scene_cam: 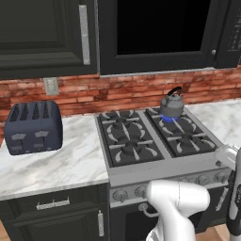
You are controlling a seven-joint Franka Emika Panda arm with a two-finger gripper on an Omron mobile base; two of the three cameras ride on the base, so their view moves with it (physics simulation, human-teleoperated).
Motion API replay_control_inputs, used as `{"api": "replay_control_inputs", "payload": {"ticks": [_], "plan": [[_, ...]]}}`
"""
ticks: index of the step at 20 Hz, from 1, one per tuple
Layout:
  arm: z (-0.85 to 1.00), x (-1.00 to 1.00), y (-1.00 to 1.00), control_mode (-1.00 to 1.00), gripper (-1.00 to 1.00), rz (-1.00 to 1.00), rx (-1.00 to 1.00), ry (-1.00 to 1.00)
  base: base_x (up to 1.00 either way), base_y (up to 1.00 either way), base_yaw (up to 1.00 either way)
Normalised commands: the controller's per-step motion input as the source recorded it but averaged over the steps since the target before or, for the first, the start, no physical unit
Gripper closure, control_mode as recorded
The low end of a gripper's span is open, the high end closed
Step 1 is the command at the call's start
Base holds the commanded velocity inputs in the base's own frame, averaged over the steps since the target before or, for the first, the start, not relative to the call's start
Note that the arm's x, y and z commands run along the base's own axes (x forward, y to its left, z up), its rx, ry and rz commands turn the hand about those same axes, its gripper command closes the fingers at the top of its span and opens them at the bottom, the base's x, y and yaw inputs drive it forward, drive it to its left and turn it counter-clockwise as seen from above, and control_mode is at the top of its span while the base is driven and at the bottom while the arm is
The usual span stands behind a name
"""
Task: Lower the heat of the kettle.
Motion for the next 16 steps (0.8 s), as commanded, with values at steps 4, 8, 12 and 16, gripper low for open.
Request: {"api": "replay_control_inputs", "payload": {"ticks": [4, 8, 12, 16], "plan": [[-0.35, -0.32, -0.05, -1.00, -1.00, 0.00, 0.00, -0.08, 0.00, 0.00, 0.00], [-0.34, -0.24, 0.00, -1.00, -1.00, 0.00, 0.00, -0.13, 0.00, 0.00, 0.00], [-0.34, -0.13, -0.03, -1.00, -1.00, 0.00, 0.03, -0.14, 0.00, 0.00, 0.00], [-0.35, -0.01, -0.04, -1.00, -1.00, 0.00, 0.09, -0.10, 0.00, 0.00, 0.00]]}}
